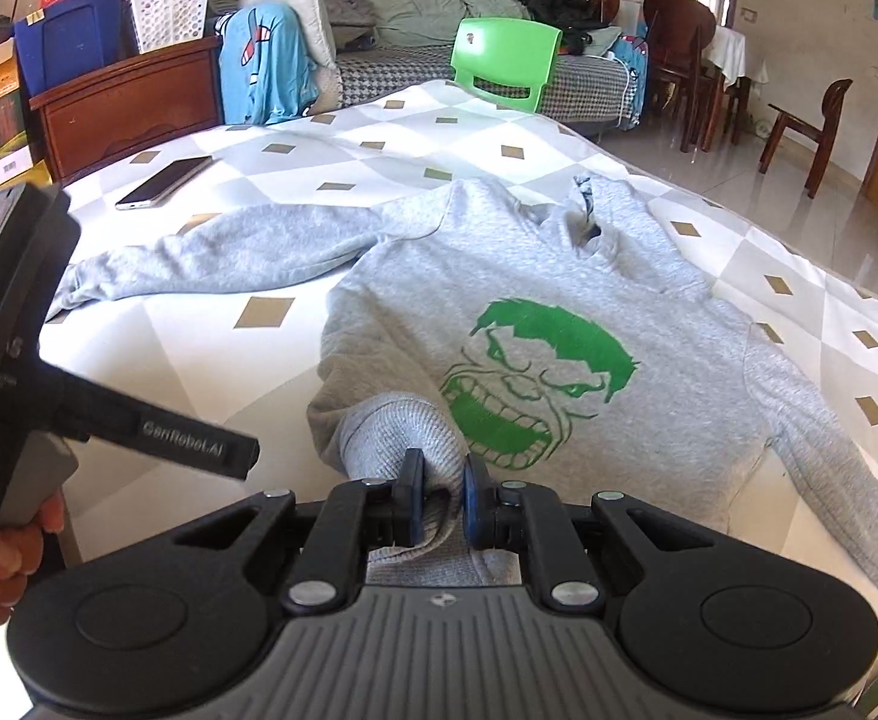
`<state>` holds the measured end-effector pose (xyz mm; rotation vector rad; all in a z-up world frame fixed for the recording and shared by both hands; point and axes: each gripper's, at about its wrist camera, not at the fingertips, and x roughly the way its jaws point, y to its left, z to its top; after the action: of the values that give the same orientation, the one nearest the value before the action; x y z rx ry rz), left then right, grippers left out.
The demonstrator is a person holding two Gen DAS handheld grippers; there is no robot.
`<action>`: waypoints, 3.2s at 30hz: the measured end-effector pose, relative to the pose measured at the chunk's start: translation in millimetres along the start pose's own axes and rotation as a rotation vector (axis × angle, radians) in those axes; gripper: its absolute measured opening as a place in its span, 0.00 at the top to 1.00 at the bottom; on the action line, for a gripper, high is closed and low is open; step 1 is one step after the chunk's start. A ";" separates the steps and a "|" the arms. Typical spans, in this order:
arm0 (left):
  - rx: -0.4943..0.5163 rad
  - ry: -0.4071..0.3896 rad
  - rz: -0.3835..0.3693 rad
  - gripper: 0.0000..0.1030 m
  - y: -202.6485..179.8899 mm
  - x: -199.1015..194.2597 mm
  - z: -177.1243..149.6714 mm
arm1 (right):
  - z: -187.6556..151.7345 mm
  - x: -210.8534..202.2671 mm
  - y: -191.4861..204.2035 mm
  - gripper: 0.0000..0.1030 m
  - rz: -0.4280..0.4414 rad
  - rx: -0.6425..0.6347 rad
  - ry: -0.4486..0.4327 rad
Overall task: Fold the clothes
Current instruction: 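Fold the held hem up over the sweatshirt body toward the hood, then release the folded hem and lift the right gripper away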
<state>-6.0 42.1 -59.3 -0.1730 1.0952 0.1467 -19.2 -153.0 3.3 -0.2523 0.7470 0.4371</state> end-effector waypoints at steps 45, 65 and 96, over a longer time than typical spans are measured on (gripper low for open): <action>0.178 0.052 -0.064 0.00 -102.2 38.2 94.5 | -13.3 47.6 -43.7 0.53 0.032 -0.424 0.084; 0.130 0.035 -0.073 0.00 -86.2 30.4 101.1 | -13.8 73.4 -40.5 0.87 -0.058 -0.522 0.122; 0.068 -0.139 -0.119 0.00 -7.4 -40.6 113.8 | 27.6 3.9 23.7 0.93 0.299 0.069 -0.031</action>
<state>76.1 57.6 28.3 -0.1644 0.9477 0.0142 -11.3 -120.7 18.5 -0.0685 0.7711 0.6955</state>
